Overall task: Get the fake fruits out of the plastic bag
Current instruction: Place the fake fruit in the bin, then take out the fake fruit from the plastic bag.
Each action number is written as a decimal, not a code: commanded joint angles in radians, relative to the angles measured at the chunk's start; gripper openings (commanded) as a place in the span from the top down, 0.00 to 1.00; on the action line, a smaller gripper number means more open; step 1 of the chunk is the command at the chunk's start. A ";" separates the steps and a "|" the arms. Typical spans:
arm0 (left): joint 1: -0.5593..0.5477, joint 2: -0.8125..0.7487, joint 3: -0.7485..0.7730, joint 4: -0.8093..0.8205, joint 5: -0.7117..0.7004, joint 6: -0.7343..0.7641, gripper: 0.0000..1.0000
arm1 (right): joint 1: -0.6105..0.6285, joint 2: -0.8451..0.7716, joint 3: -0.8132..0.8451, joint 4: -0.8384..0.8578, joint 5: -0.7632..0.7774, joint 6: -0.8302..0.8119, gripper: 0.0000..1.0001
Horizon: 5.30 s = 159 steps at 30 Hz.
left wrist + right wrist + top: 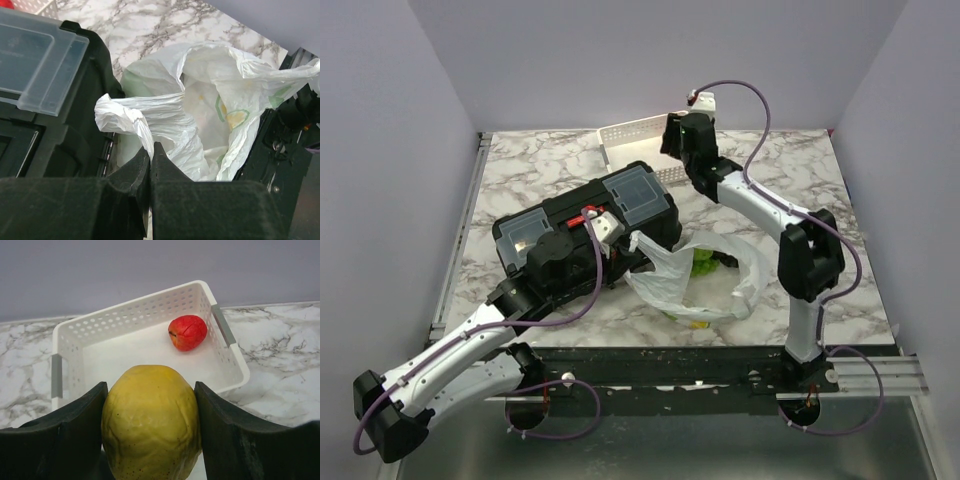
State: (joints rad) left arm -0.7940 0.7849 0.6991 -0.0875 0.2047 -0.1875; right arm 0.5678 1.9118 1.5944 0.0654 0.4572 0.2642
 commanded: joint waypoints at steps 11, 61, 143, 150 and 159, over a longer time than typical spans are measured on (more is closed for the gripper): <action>-0.001 -0.020 0.030 0.001 0.074 -0.008 1.00 | -0.126 0.430 0.429 -0.143 -0.201 0.061 0.69; -0.001 0.051 0.056 -0.006 0.111 -0.011 1.00 | -0.082 -1.103 -0.910 -0.247 -1.133 0.204 0.22; -0.020 0.051 0.109 -0.062 -0.001 0.179 1.00 | -0.019 -0.946 -1.148 0.101 -0.574 0.389 0.99; -0.025 0.082 0.104 -0.067 0.009 0.183 1.00 | -0.020 -1.010 -1.121 0.120 -0.691 0.452 0.99; -0.028 0.144 0.136 -0.096 0.019 0.148 1.00 | -0.019 -1.040 -1.028 0.141 -0.846 0.438 0.99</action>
State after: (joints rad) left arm -0.8150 0.9054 0.8108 -0.1551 0.2169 -0.0250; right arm 0.5442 0.9089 0.4892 0.2062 -0.2989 0.7094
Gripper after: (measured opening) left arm 0.003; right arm 0.628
